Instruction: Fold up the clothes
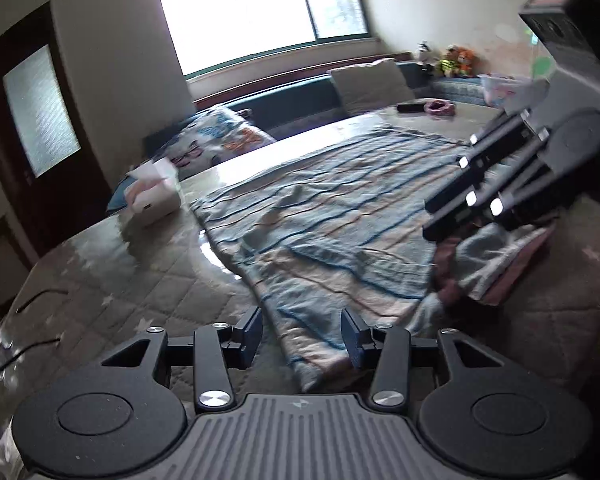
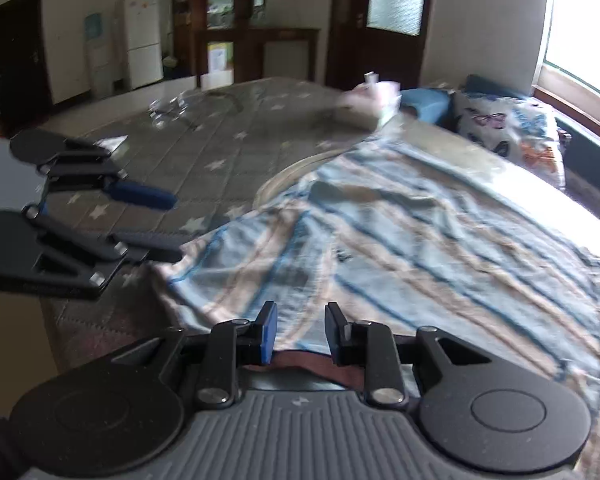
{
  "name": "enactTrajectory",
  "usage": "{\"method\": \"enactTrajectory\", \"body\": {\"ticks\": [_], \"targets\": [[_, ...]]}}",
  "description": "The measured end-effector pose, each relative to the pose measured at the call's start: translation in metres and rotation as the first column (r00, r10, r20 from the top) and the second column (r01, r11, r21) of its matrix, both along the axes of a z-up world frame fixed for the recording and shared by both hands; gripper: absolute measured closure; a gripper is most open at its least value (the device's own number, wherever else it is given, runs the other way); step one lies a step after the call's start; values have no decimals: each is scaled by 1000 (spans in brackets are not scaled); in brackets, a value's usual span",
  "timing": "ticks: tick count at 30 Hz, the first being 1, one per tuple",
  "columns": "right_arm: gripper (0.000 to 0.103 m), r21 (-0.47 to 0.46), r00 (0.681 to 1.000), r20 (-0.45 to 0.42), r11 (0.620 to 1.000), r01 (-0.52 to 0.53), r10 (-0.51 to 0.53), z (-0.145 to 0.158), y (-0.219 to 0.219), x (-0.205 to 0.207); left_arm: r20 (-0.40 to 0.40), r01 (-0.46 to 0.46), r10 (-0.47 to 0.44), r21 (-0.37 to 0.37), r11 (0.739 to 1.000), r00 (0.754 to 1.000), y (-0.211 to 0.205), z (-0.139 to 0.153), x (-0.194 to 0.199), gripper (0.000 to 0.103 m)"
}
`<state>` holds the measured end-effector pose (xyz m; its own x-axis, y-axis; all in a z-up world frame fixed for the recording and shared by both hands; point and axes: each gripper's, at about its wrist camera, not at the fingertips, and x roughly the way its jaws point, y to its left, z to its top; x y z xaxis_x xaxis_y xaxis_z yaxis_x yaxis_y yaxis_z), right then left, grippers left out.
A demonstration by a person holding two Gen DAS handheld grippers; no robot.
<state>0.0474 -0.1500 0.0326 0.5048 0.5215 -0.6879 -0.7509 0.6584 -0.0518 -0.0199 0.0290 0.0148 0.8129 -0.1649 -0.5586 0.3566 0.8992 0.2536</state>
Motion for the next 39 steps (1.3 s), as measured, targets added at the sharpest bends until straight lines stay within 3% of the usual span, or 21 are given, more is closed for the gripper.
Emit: {"method": "enactTrajectory", "body": {"ticks": [9,19,25,33,36,39], "targets": [[71,-122,991,54,985,125,-119,16,-76,-13,-37,149,-146,88,985,989,-23,-14,-11,55],[62,-229,984,36,957,176,-173,-2,-138,-31,-81,177,-167,145,973,983,-25,-20,-4,55],[52,-263,990,58,955,138,-127,-11,-145,-29,-87,179,-166,168,969,982,-29,-20,2,55],[51,-267,993,75,958,106,-89,-17,-149,-16,-89,175,-161,181,968,983,-30,-20,9,55],[52,-254,997,18,964,72,-70,-15,-158,-15,-98,174,-159,177,969,982,-29,-19,9,56],[51,-279,999,39,959,47,-37,-15,-161,-19,-107,175,-158,174,969,982,-28,-18,10,56]]}}
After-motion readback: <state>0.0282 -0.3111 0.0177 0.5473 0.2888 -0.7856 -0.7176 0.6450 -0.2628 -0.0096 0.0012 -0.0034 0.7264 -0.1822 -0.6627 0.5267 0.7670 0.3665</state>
